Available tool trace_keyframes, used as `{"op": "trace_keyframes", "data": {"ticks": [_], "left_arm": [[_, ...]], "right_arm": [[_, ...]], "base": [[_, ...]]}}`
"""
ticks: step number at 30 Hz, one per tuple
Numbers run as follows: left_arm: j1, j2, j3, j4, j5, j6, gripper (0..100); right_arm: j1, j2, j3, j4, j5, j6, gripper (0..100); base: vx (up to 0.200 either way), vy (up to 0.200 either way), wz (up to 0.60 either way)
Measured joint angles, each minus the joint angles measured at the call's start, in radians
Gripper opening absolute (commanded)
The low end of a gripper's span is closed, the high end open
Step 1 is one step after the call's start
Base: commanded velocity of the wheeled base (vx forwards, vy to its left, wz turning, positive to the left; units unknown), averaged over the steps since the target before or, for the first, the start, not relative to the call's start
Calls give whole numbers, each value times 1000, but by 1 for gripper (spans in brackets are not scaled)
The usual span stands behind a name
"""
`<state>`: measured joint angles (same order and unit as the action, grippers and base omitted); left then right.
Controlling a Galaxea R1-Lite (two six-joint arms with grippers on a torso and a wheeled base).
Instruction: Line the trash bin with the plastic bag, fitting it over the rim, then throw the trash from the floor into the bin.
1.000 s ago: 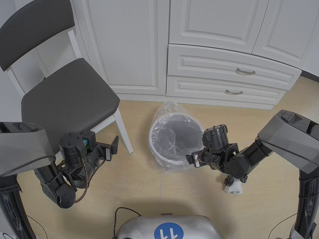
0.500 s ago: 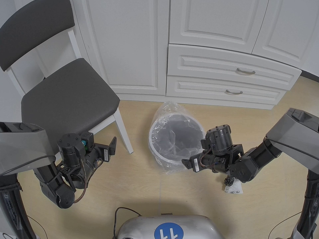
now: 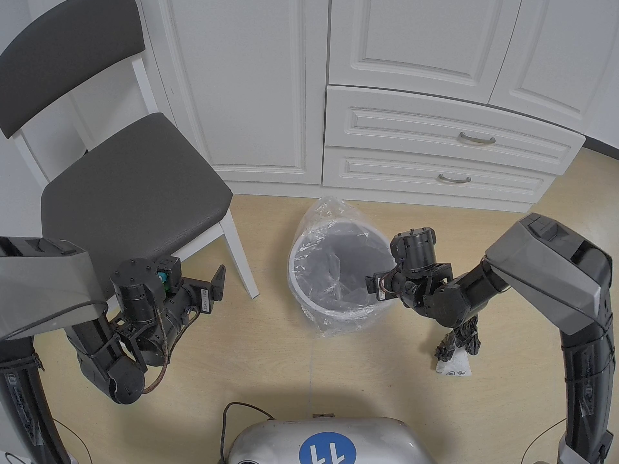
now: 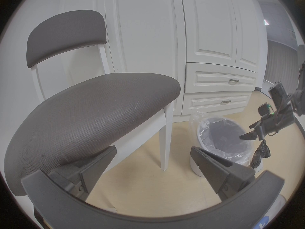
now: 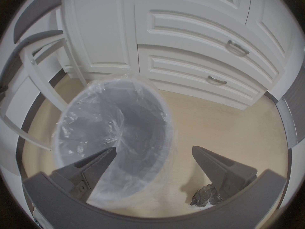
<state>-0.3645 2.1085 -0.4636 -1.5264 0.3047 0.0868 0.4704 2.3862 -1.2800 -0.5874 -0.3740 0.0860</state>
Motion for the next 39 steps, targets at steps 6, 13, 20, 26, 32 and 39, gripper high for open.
{"op": "trace_keyframes", "data": {"ticks": [6, 13, 20, 26, 32, 39], "left_arm": [[1, 3, -3, 0, 0, -3, 100], [1, 6, -5, -2, 0, -15, 100], [1, 6, -1, -1, 1, -27, 100], [1, 3, 5, -1, 2, -29, 100], [1, 0, 16, -1, 2, -30, 100], [2, -3, 20, -1, 2, -36, 100]], "right_arm": [[-24, 103, -119, 56, -40, 16, 100], [-31, 106, -112, 130, -30, 55, 100], [4, 26, 9, 131, 36, 59, 100], [48, -46, 103, 128, 63, 54, 100], [74, -96, 179, 125, 97, 23, 100], [81, -113, 210, 128, 98, 14, 100]], "base": [[0, 0, 0], [0, 0, 0], [0, 0, 0], [0, 0, 0], [0, 0, 0], [0, 0, 0]]}}
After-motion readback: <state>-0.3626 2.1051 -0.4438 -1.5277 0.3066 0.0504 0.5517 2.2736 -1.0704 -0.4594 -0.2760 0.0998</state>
